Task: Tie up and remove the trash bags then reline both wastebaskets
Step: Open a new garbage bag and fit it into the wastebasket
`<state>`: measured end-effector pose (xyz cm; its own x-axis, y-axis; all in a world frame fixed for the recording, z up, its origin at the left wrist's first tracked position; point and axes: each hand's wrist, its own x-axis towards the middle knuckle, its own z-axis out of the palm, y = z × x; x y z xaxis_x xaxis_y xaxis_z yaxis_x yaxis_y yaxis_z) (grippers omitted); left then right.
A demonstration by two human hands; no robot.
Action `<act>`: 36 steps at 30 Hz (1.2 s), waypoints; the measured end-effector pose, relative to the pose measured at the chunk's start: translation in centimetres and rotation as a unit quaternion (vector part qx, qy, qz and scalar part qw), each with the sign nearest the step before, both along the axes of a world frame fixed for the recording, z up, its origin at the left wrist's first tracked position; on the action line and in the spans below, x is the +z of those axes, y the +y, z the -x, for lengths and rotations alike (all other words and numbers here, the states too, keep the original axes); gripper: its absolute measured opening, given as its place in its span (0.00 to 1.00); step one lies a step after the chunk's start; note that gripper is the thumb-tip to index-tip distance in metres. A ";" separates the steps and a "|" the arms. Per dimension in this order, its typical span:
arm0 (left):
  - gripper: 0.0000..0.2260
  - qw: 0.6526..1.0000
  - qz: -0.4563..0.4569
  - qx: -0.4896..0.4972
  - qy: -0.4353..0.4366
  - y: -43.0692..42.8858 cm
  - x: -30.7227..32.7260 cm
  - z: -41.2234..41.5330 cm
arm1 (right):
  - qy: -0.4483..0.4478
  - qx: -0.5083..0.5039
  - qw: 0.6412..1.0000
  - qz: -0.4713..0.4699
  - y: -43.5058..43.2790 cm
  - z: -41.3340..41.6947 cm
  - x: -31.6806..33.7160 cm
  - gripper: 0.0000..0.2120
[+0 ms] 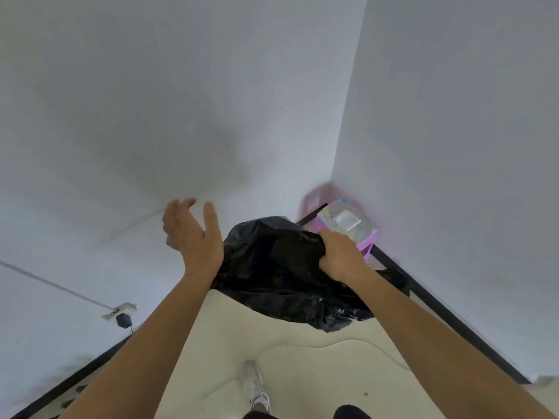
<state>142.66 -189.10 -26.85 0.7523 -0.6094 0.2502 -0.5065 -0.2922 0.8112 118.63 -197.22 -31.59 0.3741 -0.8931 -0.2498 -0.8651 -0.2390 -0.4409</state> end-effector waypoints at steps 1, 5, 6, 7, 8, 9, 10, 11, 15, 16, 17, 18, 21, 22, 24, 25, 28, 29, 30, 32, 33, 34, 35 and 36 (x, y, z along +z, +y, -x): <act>0.24 0.993 -0.037 -0.097 -0.054 -1.4 -0.3 -0.8 | -0.001 0.008 1.000 -0.015 -0.8 -1.2 0.0 0.13; 0.49 0.846 -0.320 -0.390 -0.173 -7.2 -4.5 -4.3 | -0.051 0.040 0.997 -0.041 -3.5 -5.1 -0.3 0.18; 0.52 0.810 -0.381 -0.411 -0.172 -8.3 -6.2 -4.9 | -0.076 0.026 0.995 -0.053 -4.2 -5.8 -0.3 0.18; 0.50 0.791 -0.418 -0.416 -0.166 -9.2 -7.8 -5.3 | -0.097 0.004 0.993 -0.072 -5.0 -6.2 -0.5 0.17; 0.45 0.793 -0.427 -0.411 -0.141 -9.9 -9.4 -5.5 | -0.103 -0.014 0.990 -0.092 -5.7 -6.3 -0.8 0.17; 0.38 0.813 -0.418 -0.393 -0.097 -10.5 -10.8 -5.7 | -0.084 -0.023 0.990 -0.106 -6.4 -6.0 -1.2 0.20; 0.32 0.839 -0.401 -0.366 -0.044 -11.1 -12.1 -5.7 | -0.029 -0.021 0.993 -0.108 -7.2 -5.5 -1.8 0.27; 0.28 0.855 -0.397 -0.333 0.013 -11.6 -13.2 -5.6 | 0.057 -0.014 0.993 -0.107 -8.0 -4.8 -2.5 0.36; 0.22 0.854 -0.426 -0.288 0.084 -12.9 -17.1 -3.7 | 0.326 -0.030 0.937 -0.124 -11.1 -1.5 -7.5 0.34; 0.22 0.854 -0.431 -0.287 0.058 -12.8 -18.3 -2.8 | 0.355 -0.033 0.925 -0.134 -11.8 -0.8 -8.9 0.26; 0.23 0.850 -0.446 -0.281 0.016 -12.5 -19.7 -2.1 | 0.377 -0.034 0.913 -0.151 -12.4 -0.1 -10.4 0.18; 0.26 0.838 -0.472 -0.272 -0.027 -12.1 -21.1 -1.4 | 0.391 -0.034 0.905 -0.163 -12.8 0.7 -11.9 0.12; 0.27 0.810 -0.551 -0.199 -0.006 -10.9 -25.2 0.0 | 0.390 -0.075 0.903 -0.163 -14.1 3.6 -16.1 0.15; 0.26 0.818 -0.549 -0.162 0.060 -10.6 -26.5 0.4 | 0.362 -0.102 0.912 -0.165 -14.6 4.5 -17.4 0.19; 0.23 0.834 -0.507 -0.107 0.189 -10.6 -28.6 1.4 | 0.249 -0.155 0.934 -0.203 -15.5 5.8 -19.9 0.20; 0.22 0.842 -0.486 -0.099 0.214 -10.8 -29.6 1.9 | 0.191 -0.163 0.942 -0.225 -15.9 6.1 -21.3 0.19; 0.18 0.868 -0.447 -0.124 0.178 -12.1 -33.1 3.2 | 0.102 -0.134 0.964 -0.204 -15.9 5.1 -25.6 0.12; 0.17 0.870 -0.449 -0.138 0.147 -12.6 -34.7 3.5 | 0.081 -0.124 0.971 -0.186 -15.8 4.3 -27.3 0.11; 0.16 0.867 -0.457 -0.158 0.120 -13.2 -36.1 3.8 | 0.063 -0.114 0.974 -0.184 -15.6 3.3 -29.1 0.12; 0.11 0.855 -0.473 -0.197 0.081 -14.3 -39.7 4.3 | 0.024 -0.089 0.977 -0.194 -15.3 1.2 -33.4 0.14; 0.07 0.851 -0.477 -0.209 0.072 -14.8 -41.7 4.4 | 0.010 -0.076 0.977 -0.201 -15.3 0.3 -35.6 0.16; 0.02 0.849 -0.477 -0.220 0.067 -15.3 -43.6 4.5 | 0.001 -0.067 0.975 -0.213 -15.5 -0.5 -38.1 0.17; 0.05 0.851 -0.470 -0.229 0.052 -15.7 -45.8 4.4 | -0.005 -0.057 0.971 -0.231 -15.8 -1.2 -40.4 0.16; 0.09 0.854 -0.461 -0.238 0.034 -16.0 -47.8 4.3 | -0.014 -0.047 0.966 -0.255 -16.2 -1.8 -42.7 0.14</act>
<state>138.35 -205.13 -74.68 0.3573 -0.7648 -0.5361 -0.7067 -0.5967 0.3802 120.42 -213.38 -74.31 0.3099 -0.6864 -0.6579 -0.8589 0.0948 -0.5034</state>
